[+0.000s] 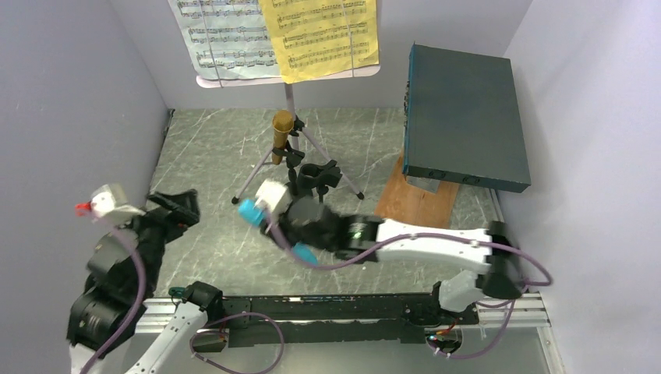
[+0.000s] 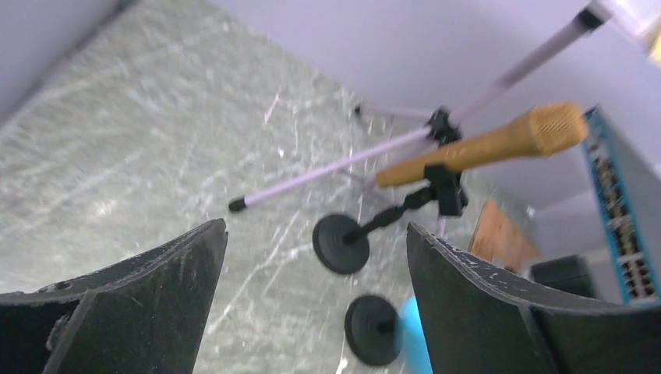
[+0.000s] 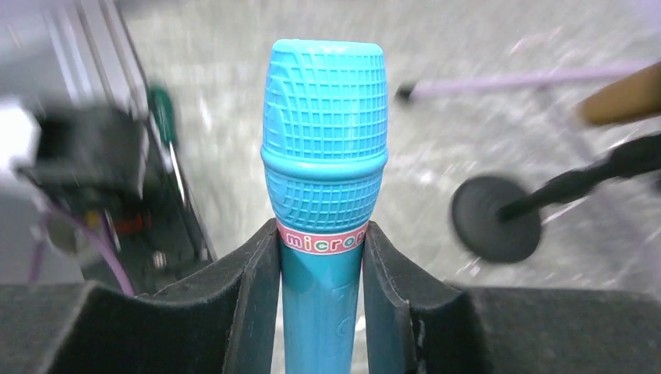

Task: Set up the instrument practice props

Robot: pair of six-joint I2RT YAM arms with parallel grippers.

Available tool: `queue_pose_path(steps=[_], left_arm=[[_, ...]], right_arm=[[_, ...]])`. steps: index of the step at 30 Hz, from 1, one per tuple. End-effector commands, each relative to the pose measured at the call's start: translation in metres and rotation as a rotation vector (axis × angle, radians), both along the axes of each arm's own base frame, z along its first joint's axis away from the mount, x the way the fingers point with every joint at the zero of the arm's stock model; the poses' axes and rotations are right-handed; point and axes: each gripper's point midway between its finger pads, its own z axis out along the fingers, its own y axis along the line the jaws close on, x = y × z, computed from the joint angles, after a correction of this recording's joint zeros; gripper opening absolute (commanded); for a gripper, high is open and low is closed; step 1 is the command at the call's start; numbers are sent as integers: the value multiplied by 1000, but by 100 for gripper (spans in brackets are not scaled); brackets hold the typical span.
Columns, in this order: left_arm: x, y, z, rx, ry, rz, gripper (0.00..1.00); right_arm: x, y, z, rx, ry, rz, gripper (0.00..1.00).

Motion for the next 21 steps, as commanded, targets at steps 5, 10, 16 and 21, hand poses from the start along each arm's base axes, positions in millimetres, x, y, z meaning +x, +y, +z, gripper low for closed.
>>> queue_pose_path(steps=[5, 10, 16, 21], left_arm=[[-27, 34, 40, 3, -180, 118, 89], [-17, 16, 18, -23, -101, 47, 89], [-10, 3, 2, -36, -57, 0, 89], [-4, -7, -1, -45, -54, -40, 89]], right_arm=[[2, -52, 256, 812, -323, 143, 0], [9, -93, 324, 983, -467, 94, 0], [49, -137, 345, 1097, -567, -169, 0], [76, -145, 340, 1135, -602, -232, 0]])
